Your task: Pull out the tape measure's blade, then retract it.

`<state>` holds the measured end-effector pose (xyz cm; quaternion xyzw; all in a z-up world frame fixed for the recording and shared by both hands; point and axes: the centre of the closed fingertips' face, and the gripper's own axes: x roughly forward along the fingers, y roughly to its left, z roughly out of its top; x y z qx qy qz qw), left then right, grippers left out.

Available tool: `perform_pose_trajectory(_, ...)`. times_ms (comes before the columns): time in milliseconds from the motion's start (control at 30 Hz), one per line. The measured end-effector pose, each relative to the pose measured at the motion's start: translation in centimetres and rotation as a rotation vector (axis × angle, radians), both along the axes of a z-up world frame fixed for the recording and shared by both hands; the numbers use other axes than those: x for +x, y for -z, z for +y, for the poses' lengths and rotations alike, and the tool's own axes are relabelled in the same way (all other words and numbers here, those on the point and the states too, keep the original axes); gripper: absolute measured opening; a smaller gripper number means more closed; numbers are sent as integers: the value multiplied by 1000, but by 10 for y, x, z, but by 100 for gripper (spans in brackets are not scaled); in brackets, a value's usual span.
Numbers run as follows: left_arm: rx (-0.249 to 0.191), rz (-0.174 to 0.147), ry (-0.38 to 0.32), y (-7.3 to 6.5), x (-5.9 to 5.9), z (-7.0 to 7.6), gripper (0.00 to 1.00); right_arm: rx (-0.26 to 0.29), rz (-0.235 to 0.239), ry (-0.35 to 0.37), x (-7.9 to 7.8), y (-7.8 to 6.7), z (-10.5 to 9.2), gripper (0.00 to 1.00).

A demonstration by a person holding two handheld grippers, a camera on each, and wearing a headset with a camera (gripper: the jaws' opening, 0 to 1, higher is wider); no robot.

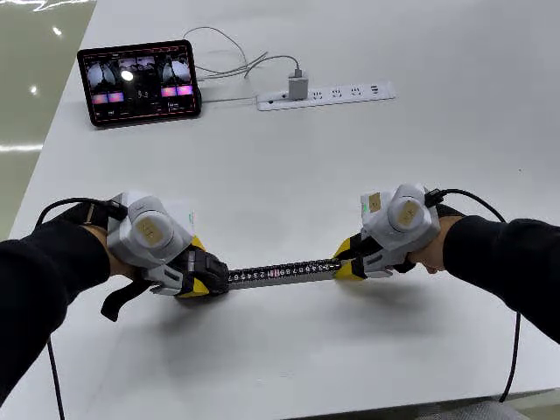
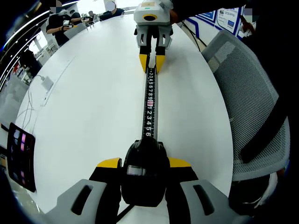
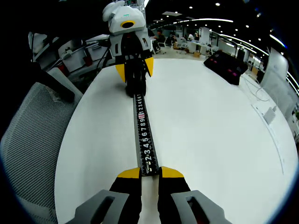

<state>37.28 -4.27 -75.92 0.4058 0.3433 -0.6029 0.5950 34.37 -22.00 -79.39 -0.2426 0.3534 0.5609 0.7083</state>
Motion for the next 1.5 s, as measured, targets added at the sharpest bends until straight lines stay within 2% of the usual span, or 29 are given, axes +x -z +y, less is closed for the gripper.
perform_pose_trajectory(1500,3,-3,-4,-1,1,0,30,-9,10,26,-4,-3,-22,8)
